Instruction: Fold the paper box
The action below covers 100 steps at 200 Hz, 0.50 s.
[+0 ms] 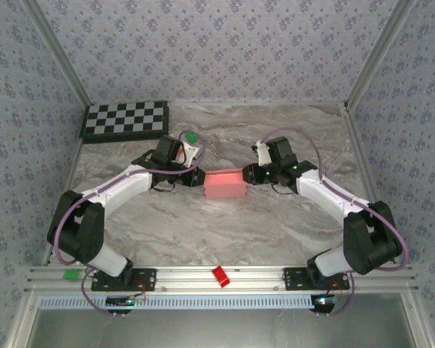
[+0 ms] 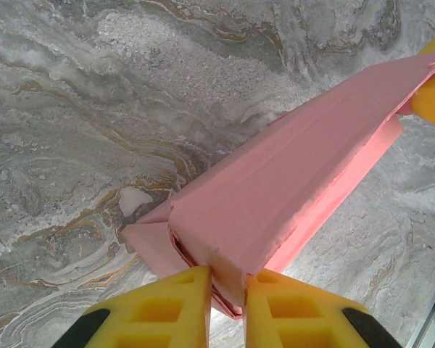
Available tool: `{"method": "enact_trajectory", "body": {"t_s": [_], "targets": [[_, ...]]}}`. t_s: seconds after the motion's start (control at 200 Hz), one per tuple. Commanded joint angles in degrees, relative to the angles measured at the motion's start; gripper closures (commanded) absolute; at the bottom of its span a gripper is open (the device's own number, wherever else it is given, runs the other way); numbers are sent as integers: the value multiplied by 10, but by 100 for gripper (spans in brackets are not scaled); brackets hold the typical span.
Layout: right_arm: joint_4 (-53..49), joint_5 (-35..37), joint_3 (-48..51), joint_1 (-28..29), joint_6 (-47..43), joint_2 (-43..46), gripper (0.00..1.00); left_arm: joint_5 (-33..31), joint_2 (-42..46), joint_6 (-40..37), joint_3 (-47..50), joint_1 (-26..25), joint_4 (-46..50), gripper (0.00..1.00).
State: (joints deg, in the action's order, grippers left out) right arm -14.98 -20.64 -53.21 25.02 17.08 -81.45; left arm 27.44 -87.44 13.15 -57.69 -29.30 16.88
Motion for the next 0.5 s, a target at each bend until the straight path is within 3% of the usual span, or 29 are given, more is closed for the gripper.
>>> {"method": "enact_trajectory", "body": {"t_s": [0.0,0.495], "targets": [[-19,-17,-22,4,0,-6,73,1,-5,-4,-15,-2,16,82],[-33,-5,-24,3,-7,-6,74,-12,-3,-4,-16,-2,16,79]]}}
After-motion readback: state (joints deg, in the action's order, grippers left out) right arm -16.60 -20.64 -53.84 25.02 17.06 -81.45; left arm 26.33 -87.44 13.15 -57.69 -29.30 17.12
